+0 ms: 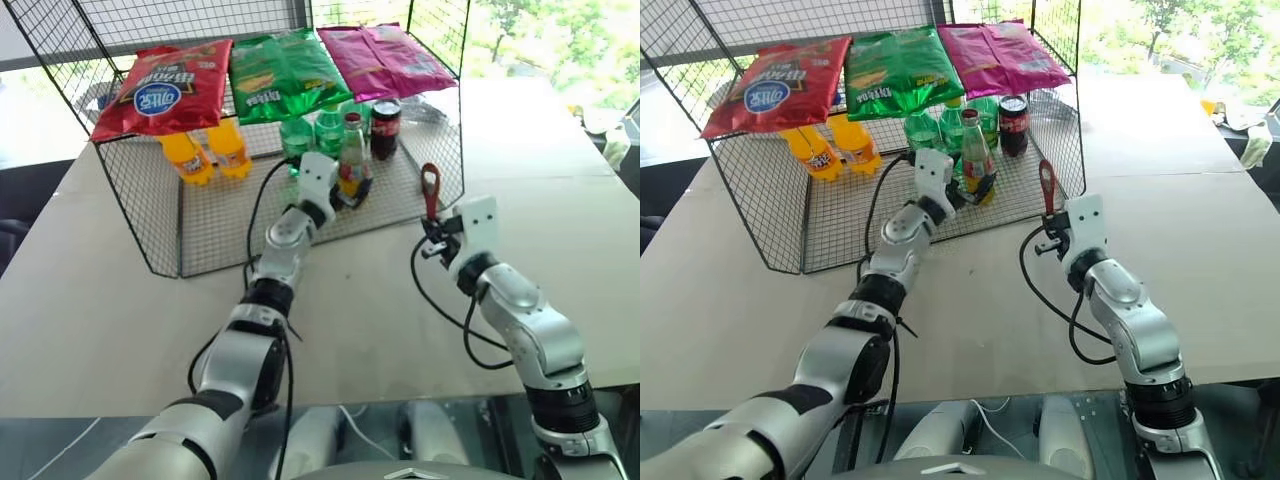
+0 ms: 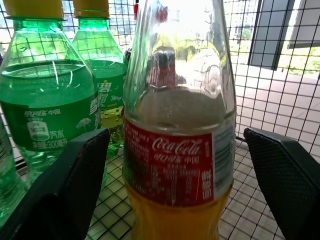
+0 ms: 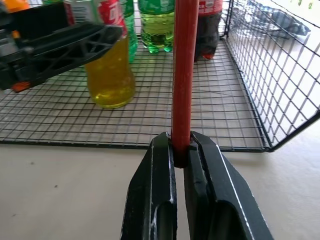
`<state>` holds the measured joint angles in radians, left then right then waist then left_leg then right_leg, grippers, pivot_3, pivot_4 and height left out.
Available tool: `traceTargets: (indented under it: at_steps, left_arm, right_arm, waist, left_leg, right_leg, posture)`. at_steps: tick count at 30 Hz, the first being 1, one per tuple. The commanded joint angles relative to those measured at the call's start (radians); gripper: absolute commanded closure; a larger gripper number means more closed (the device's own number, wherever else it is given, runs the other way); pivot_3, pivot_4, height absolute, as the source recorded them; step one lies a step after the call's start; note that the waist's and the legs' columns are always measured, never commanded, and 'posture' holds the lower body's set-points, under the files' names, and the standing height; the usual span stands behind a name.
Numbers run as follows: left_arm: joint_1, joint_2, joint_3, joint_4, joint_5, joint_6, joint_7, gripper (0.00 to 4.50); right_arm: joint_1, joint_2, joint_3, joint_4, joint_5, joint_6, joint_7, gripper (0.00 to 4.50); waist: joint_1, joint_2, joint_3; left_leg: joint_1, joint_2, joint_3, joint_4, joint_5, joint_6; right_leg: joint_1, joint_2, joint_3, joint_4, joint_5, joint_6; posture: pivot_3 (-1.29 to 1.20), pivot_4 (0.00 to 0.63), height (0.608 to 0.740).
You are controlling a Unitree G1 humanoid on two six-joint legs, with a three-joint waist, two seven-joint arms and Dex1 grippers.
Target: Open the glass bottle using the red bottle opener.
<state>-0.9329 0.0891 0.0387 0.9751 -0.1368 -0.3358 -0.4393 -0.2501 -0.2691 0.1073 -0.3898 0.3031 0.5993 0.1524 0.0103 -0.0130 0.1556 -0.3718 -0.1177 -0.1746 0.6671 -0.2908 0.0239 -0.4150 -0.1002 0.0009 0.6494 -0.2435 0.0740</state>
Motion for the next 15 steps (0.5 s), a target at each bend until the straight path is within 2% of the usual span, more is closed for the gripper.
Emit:
traceTargets:
  at_steps: [1, 8, 15]
  left_arm:
    - [-0.07, -0.016, 0.034, 0.111, 0.002, -0.047, 0.034, 0.08]
    - [-0.178, -0.04, 0.018, 0.242, 0.071, -0.058, 0.119, 0.08]
    - [-0.207, -0.049, 0.009, 0.273, 0.129, -0.085, 0.169, 0.08]
  right_arm:
    - [0.005, 0.009, 0.002, -0.054, -0.02, -0.021, 0.01, 4.5]
    - [0.009, 0.018, 0.005, -0.059, -0.046, -0.028, 0.022, 4.5]
    - [0.005, 0.021, 0.011, -0.056, -0.079, -0.043, 0.036, 4.5]
  waist:
    - [0.0, 0.0, 0.0]
    - [-0.002, 0.0, 0.0]
    - [-0.01, 0.0, 0.0]
  left_leg:
    - [0.0, 0.0, 0.0, 0.001, 0.0, 0.0]
    - [0.0, -0.001, 0.0, 0.002, 0.0, 0.0]
    - [0.0, -0.001, 0.001, 0.002, 0.0, 0.0]
  right_leg:
    - [0.0, 0.0, 0.0, 0.0, 0.0, 0.001]
    - [0.0, 0.0, 0.001, 0.002, 0.001, 0.002]
    - [0.0, 0.0, 0.001, 0.002, 0.001, 0.002]
  posture:
    - [0.0, 0.15, 0.74]
    - [0.0, 0.15, 0.74]
    - [0.0, 0.15, 0.74]
